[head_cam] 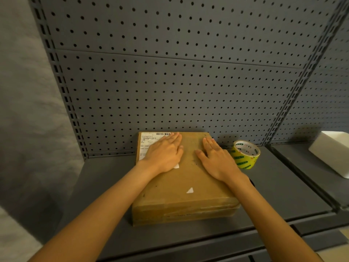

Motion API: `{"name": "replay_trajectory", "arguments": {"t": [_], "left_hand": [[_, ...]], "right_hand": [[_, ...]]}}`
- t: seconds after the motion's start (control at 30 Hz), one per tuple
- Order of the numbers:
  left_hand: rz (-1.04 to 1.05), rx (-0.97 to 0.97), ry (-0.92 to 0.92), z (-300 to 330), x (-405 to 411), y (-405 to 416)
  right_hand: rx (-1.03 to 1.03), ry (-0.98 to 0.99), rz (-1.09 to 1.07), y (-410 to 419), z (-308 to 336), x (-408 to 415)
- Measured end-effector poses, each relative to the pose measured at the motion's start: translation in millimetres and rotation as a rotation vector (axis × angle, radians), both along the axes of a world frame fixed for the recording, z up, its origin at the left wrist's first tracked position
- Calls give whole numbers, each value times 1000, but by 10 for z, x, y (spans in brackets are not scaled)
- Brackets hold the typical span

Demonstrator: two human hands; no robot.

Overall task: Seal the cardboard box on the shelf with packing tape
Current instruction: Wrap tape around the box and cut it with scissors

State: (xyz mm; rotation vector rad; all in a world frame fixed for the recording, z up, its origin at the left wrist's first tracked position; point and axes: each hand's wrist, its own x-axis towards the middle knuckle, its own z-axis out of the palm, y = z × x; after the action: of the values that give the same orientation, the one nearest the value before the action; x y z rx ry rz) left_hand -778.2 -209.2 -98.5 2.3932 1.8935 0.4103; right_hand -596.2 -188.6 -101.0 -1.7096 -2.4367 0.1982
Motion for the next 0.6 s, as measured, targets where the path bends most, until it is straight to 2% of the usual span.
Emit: {"name": "replay_trajectory", "arguments": {"t": [0.1, 0.17, 0.27, 0.43, 0.6], "left_hand": [[-117, -36, 13, 10, 6, -2], [-122, -71, 15, 13, 14, 15], [-103, -90, 14, 12, 11, 22], [-112, -104, 21, 30, 12, 11], [-110, -120, 21, 54, 25, 2]], "right_hand": [[17, -47, 168, 0, 13, 0], [-8, -26, 220, 4, 37, -11], [15, 75, 216, -5, 47, -20], [201, 178, 165, -115, 25, 43], [162, 253, 175, -154, 52, 84]]}}
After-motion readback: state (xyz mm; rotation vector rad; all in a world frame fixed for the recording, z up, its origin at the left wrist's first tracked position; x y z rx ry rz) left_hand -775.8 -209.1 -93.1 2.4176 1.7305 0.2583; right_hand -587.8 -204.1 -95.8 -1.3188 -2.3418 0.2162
